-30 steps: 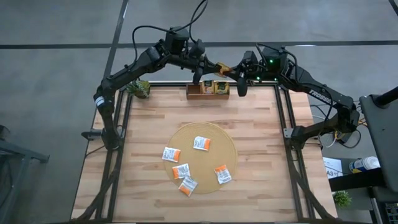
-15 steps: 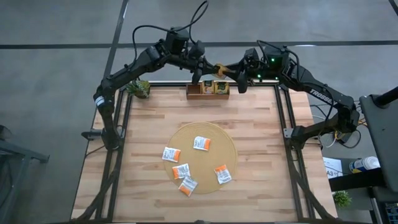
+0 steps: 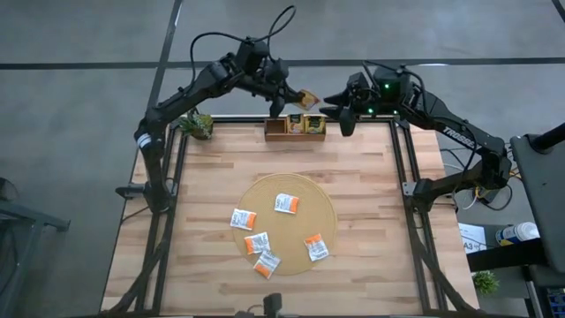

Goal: Pick & Place Tea
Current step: Put the red tea bag into the middle section of the wooden organizer

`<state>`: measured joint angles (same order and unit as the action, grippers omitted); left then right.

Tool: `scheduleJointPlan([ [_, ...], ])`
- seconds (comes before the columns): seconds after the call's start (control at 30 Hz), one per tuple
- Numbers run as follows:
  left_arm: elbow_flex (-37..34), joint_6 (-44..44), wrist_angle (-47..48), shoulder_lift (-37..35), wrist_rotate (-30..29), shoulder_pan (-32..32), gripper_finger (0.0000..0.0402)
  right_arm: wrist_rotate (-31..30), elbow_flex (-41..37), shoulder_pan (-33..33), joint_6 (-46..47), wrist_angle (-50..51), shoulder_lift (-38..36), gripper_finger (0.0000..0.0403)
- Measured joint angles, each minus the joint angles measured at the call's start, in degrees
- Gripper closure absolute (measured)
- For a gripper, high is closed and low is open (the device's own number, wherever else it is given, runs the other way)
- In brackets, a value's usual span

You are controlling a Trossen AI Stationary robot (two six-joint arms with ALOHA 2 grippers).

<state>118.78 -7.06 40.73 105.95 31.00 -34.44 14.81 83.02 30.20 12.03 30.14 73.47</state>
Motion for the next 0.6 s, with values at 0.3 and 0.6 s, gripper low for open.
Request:
scheduleJointPlan([
  [0.3, 0.0, -2.2, 3.3, 4.4, 0.3, -2.9, 0.0401, 0.0, 0.0, 0.0, -0.5, 2.5, -1.1, 0.0188],
  [0.6, 0.0, -5.9, 6.5, 9.4, 0.0, -3.5, 0.0401, -4.4, 0.0, 0.2, -1.7, 4.4, -3.8, 0.0188],
])
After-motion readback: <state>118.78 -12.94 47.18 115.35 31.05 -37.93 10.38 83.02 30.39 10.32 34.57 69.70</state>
